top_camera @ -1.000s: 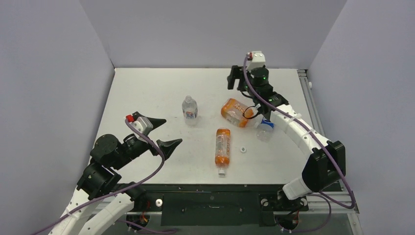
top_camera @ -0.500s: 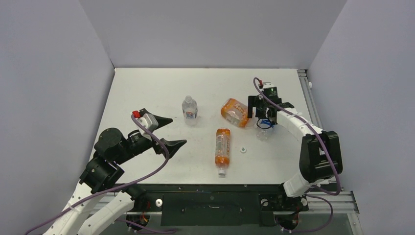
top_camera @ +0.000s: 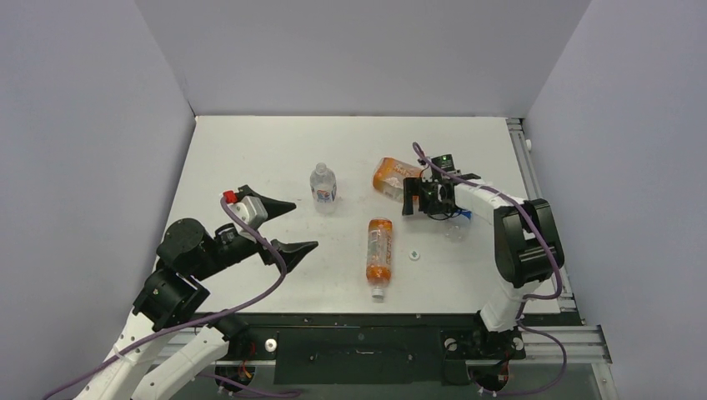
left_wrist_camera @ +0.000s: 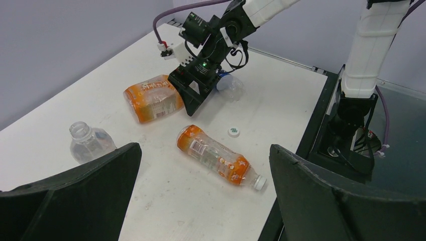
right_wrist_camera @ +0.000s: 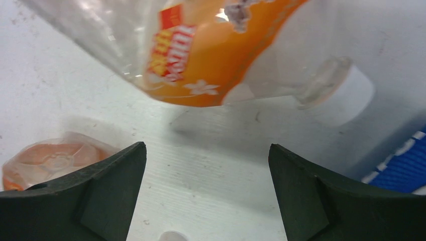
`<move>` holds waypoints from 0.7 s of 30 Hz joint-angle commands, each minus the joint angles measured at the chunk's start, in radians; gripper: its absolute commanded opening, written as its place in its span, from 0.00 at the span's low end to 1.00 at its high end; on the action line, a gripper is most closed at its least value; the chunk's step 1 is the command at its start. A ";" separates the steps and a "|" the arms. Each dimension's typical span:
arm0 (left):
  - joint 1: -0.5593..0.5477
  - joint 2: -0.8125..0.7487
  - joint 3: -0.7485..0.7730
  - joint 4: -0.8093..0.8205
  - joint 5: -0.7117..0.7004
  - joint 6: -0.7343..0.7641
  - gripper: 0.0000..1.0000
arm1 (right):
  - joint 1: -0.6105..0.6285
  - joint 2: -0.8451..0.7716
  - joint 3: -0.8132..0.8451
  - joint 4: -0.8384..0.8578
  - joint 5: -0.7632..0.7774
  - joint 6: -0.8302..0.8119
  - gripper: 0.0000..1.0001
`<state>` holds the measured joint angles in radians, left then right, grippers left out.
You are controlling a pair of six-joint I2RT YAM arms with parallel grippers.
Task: Unscrew the bottle caps
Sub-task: Pick up the plastic bottle at the center of the board.
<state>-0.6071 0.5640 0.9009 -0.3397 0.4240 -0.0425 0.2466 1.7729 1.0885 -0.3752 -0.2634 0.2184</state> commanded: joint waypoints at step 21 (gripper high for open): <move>0.001 0.021 0.047 0.053 0.048 0.017 0.97 | 0.063 -0.218 0.124 -0.132 0.438 0.735 0.88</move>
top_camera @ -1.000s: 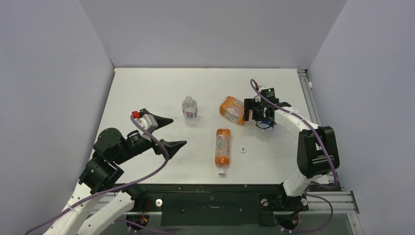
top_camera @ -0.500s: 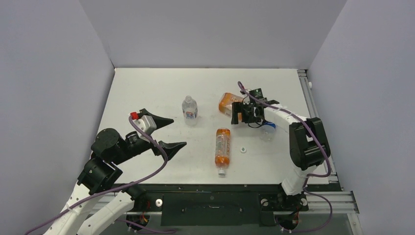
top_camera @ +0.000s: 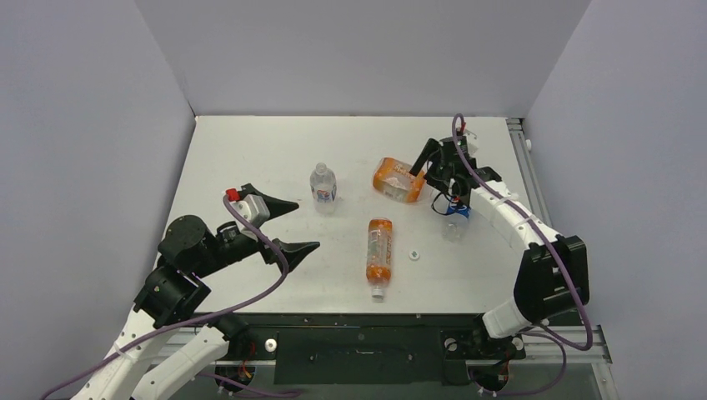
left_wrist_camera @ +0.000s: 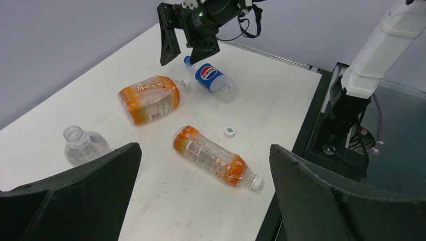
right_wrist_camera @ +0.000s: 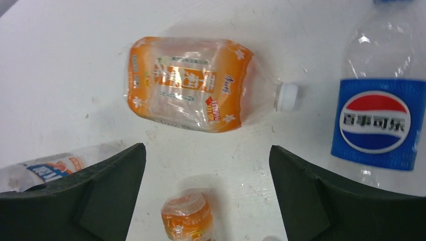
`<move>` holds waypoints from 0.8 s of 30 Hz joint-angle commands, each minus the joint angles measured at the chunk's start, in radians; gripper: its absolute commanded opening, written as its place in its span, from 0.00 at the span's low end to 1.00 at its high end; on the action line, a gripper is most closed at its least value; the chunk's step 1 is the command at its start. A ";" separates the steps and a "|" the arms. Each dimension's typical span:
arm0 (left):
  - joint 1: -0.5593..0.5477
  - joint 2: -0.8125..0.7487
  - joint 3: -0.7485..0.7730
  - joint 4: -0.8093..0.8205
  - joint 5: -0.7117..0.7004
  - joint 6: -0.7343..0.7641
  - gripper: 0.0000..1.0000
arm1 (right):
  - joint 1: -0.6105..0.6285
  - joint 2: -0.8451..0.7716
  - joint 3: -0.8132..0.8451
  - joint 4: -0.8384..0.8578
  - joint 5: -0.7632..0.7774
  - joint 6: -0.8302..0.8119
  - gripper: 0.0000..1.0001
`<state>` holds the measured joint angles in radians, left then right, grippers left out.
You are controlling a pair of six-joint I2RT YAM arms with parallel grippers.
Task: Unscrew the bottle caps
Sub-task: Pick up the plastic bottle at the center of the board.
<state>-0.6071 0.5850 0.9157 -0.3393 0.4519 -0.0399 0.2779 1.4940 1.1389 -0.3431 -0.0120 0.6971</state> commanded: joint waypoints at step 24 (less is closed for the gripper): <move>0.001 -0.020 0.012 0.055 0.031 0.004 0.97 | 0.019 0.396 0.197 -0.195 0.293 1.029 0.88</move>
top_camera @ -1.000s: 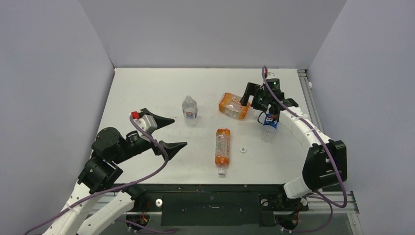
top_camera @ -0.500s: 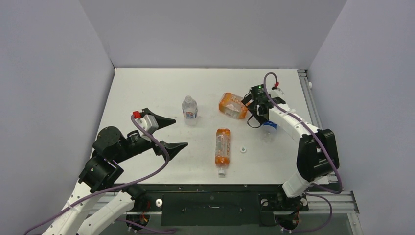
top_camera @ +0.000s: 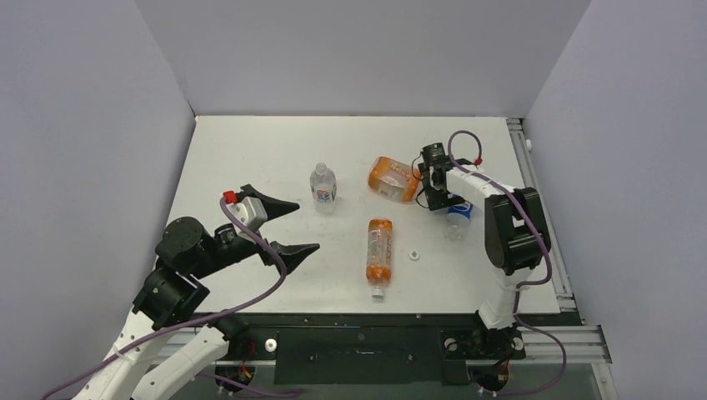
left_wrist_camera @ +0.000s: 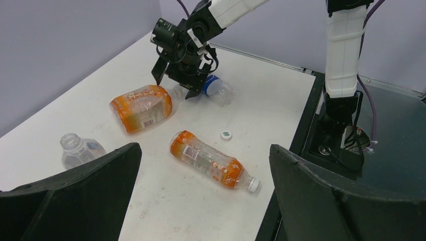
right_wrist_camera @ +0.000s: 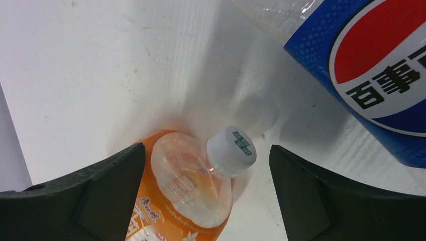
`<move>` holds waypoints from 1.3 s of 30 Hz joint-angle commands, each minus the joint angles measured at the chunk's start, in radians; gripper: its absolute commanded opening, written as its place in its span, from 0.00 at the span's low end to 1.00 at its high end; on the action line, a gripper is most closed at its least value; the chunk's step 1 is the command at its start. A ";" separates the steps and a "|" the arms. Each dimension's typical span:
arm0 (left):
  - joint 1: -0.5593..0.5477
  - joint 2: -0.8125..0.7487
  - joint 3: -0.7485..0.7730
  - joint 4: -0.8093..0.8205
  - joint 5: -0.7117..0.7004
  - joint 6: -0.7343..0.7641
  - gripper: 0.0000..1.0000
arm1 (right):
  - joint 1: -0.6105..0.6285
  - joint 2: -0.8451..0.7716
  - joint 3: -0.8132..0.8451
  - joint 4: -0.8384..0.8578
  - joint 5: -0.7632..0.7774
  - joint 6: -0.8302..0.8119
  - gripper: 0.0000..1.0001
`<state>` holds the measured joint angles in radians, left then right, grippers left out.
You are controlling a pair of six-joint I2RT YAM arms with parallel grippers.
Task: Unscrew the bottle caps
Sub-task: Pick up the plastic bottle at the center of the board.
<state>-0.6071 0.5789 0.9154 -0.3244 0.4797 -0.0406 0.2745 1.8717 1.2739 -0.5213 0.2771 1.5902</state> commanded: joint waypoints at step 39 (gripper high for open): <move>0.003 -0.037 0.023 -0.010 -0.046 0.036 0.97 | 0.034 0.142 0.233 -0.042 0.105 0.140 0.10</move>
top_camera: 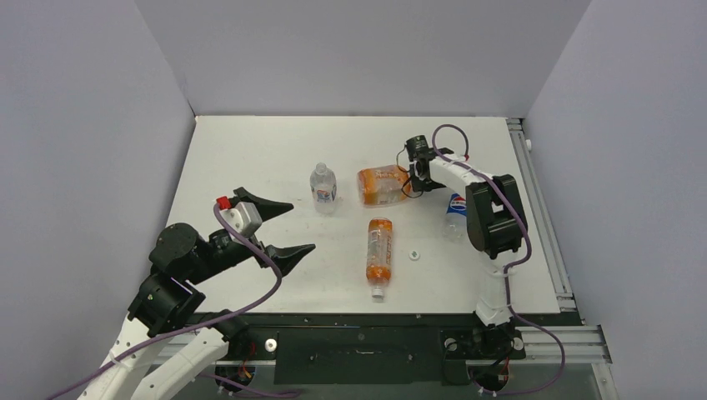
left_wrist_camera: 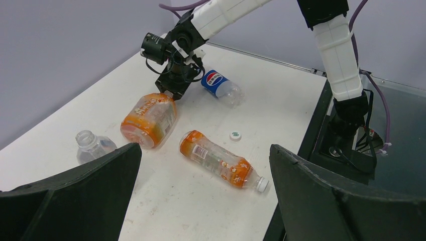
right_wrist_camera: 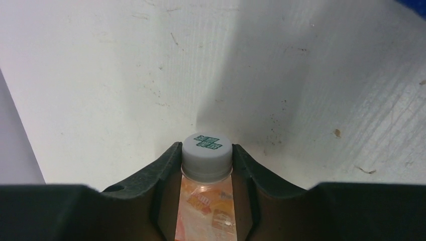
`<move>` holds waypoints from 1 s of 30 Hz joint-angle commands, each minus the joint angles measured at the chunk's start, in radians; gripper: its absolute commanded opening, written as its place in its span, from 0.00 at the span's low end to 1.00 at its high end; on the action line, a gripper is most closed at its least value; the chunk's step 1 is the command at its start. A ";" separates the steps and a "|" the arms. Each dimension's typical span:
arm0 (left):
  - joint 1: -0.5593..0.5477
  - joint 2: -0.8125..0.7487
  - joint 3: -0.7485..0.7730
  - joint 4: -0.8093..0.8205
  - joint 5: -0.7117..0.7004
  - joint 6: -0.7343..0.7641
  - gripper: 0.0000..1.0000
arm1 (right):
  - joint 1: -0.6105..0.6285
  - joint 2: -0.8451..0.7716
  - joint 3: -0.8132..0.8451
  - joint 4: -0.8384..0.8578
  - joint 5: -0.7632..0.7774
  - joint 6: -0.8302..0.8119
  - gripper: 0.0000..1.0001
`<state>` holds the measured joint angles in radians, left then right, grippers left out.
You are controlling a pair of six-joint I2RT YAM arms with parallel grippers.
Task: Unscrew the bottle caps
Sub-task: Pick up the plastic bottle at the center of the board.
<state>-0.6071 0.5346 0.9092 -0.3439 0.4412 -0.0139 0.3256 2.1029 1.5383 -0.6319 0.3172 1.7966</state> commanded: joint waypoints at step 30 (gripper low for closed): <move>0.001 0.184 0.219 0.285 0.099 -0.249 0.97 | 0.527 -1.020 -0.139 0.489 0.019 -1.277 0.00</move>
<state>-0.6067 0.7158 1.0931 -0.2035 0.4725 -0.1398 0.7494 1.0882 1.3808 -0.1646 0.3367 0.7334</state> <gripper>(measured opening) 0.968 0.324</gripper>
